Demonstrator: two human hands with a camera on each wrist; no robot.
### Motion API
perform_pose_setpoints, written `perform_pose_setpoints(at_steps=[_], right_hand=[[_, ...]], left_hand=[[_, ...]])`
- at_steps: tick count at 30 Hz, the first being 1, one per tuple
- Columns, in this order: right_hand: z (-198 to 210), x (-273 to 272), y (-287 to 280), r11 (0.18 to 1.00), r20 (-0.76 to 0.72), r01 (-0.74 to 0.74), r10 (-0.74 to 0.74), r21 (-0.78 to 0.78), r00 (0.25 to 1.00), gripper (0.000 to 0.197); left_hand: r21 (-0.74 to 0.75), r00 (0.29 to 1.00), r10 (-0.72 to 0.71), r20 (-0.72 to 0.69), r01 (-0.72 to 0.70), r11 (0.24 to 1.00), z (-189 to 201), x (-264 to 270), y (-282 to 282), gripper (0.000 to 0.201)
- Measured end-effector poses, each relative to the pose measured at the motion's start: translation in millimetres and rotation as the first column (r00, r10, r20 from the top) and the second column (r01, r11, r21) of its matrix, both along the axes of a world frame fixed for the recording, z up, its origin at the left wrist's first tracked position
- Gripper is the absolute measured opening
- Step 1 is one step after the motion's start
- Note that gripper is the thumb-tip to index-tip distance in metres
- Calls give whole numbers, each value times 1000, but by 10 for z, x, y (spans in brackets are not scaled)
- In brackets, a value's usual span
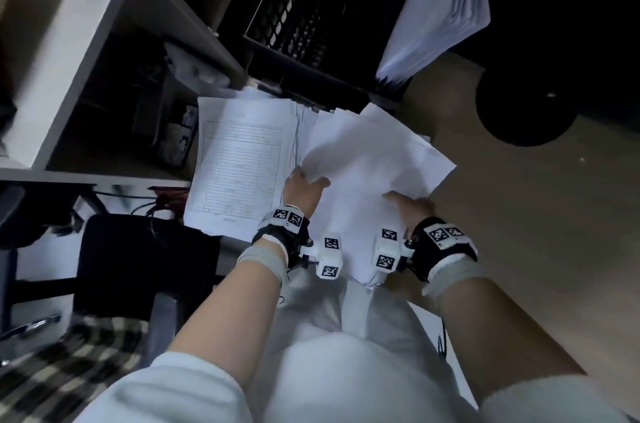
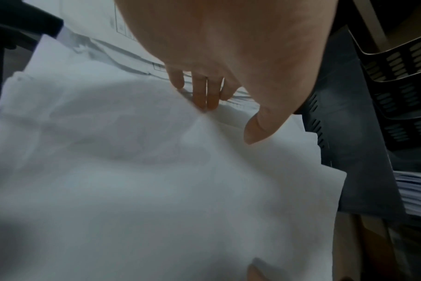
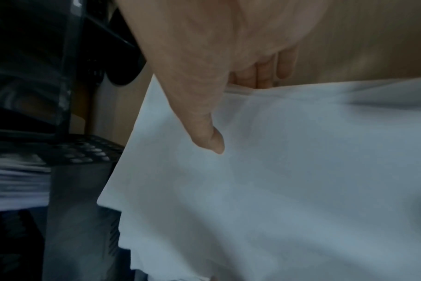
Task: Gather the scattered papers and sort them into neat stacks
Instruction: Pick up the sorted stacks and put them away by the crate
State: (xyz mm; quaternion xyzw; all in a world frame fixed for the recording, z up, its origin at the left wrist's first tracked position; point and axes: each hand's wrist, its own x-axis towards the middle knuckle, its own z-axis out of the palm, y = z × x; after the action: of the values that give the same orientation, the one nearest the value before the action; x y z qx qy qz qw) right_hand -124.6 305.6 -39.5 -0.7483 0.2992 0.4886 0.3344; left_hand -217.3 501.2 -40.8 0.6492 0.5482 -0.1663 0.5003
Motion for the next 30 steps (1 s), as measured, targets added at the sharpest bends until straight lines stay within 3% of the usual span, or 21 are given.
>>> perform_pose_setpoints(at_steps=[2, 4, 7, 12, 15, 19, 23, 25, 27, 30], right_hand=[[65, -14, -23, 1000, -27, 5, -5, 11, 1000, 66], [28, -32, -79, 1000, -5, 14, -14, 2, 1000, 71], [30, -58, -103, 994, 49, 101, -102, 32, 994, 70], [84, -108, -237, 984, 99, 171, -176, 57, 979, 44], [151, -126, -325, 977, 138, 200, -209, 76, 968, 39], [215, -88, -467, 964, 262, 264, -265, 38, 928, 48], [319, -13, -814, 972, 343, 231, -205, -38, 917, 62], [374, 3, -983, 972, 356, 235, -209, -31, 911, 58], [431, 5, -1087, 970, 345, 243, -236, 22, 908, 56], [618, -4, -1239, 952, 340, 260, -301, 162, 891, 43]], left_hand=[[7, 1000, -24, -19, 25, 1000, -101, -29, 50, 102], [-10, 992, -109, -65, 109, 994, 40, 14, 4, 106], [-17, 975, -198, -101, 197, 980, 170, 57, -85, 87], [6, 944, -303, -129, 306, 952, 145, 55, -135, 80], [34, 924, -351, -148, 360, 932, 103, 56, -207, 75], [82, 921, -344, -181, 363, 928, 73, 77, -340, 80], [143, 928, -323, -185, 351, 925, 77, 162, -497, 79], [93, 925, -350, -147, 365, 926, 65, 203, -635, 86], [21, 935, -355, -6, 355, 934, 67, 248, -803, 97], [-145, 967, -137, 215, 170, 975, 117, 284, -1086, 113]])
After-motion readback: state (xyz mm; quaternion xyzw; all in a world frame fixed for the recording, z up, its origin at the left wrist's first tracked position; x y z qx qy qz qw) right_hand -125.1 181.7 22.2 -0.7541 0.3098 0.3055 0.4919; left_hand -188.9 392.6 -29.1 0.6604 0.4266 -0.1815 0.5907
